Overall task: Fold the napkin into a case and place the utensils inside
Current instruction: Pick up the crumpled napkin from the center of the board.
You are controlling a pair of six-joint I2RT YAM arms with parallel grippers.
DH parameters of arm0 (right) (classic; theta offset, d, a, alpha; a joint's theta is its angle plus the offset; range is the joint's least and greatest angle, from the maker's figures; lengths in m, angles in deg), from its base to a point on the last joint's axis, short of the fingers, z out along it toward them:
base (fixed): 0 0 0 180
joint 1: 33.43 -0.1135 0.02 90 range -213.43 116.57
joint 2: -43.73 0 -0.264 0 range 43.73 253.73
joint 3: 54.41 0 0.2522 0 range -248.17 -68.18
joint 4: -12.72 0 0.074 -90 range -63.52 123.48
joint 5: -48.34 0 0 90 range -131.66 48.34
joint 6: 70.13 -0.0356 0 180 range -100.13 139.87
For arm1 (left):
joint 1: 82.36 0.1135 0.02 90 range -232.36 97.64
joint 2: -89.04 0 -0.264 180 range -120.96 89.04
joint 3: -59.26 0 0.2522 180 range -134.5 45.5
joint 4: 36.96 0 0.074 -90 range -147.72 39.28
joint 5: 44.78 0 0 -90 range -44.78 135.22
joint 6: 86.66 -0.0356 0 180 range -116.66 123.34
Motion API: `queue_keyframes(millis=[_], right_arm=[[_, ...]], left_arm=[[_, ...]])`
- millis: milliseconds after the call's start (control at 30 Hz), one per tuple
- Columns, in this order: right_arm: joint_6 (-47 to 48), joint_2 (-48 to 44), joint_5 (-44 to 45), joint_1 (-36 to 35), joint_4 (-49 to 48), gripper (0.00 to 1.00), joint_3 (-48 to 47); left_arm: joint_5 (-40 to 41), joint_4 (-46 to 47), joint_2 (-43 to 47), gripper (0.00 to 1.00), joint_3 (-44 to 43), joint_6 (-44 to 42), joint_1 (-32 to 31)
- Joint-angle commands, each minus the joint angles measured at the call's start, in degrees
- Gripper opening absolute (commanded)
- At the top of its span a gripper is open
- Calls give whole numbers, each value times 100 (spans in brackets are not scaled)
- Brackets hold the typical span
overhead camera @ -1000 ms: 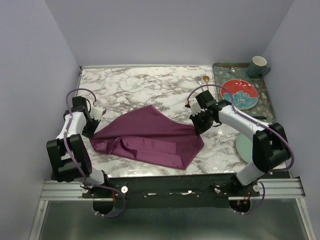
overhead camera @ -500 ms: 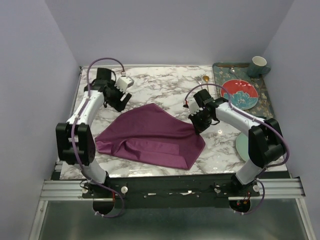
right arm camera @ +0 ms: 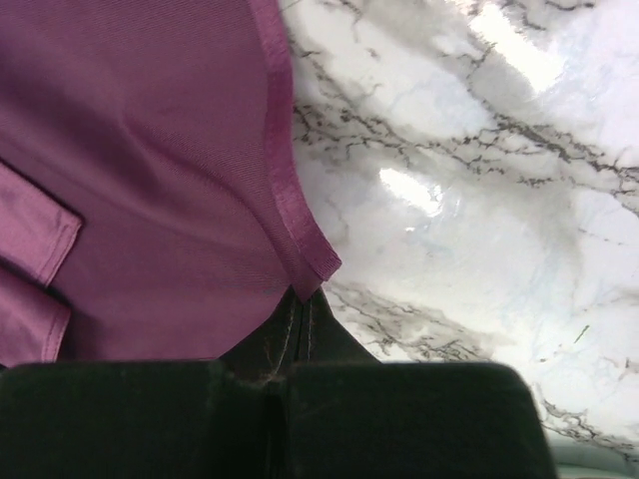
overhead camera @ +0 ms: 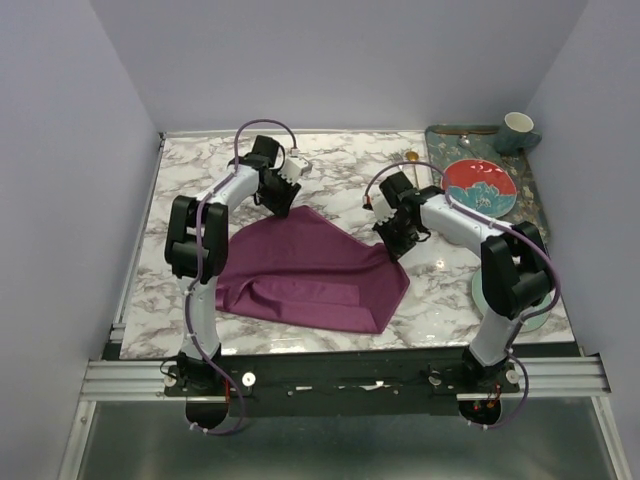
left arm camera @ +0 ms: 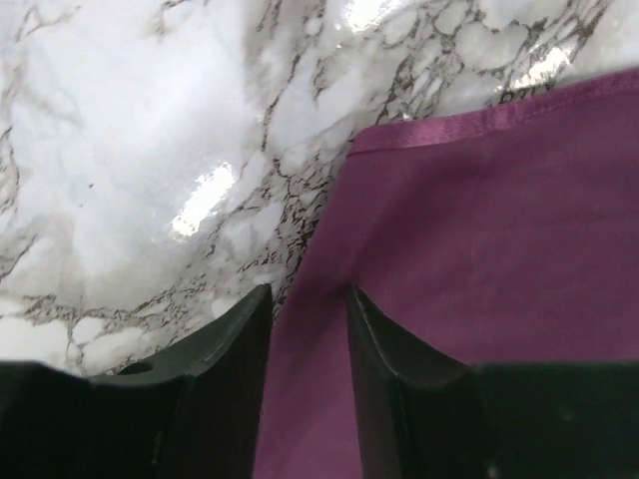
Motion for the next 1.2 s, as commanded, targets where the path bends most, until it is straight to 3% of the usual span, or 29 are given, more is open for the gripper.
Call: queue_keyframes(millis=[0,100,367,533,567,600,633,700,767,900,1167], right_arm=[[-188,349,463,18,146,1,-399],[-259,516,612,18,190,2,-548],[-294,394,244,18,365,3,-742],[-207,156,-99,9,322,4,-338],[-189,130,-126,18,270,4,-268],[-154,95,-143,9,261,3,-215],[-110,94,-135,18,234,3,-136],[-75,85,-91,9,182,3,-83],[-22,77,-65,18,164,3,-56],[22,68,-100,9,164,3,-92],[49,112,-152,18,190,2,-136]], left_arm=[[-429,-119,-32,25,-187,93,-24],[-588,-322,169,0,-65,-57,-15],[-826,-111,2462,0,1841,-1363,-252],[-45,47,4123,1,3888,-2314,-1198],[26,4,4308,6,4126,-2455,-1323],[1,-118,4484,26,4450,-2761,-1394],[-182,-407,4808,37,4549,-2886,-1421],[-333,-663,5187,49,4594,-3036,-1421],[-456,-910,5311,50,4498,-3011,-1369],[-202,-516,5198,65,4234,-2493,-1228],[-623,-199,3714,73,3575,-1850,-1210]])
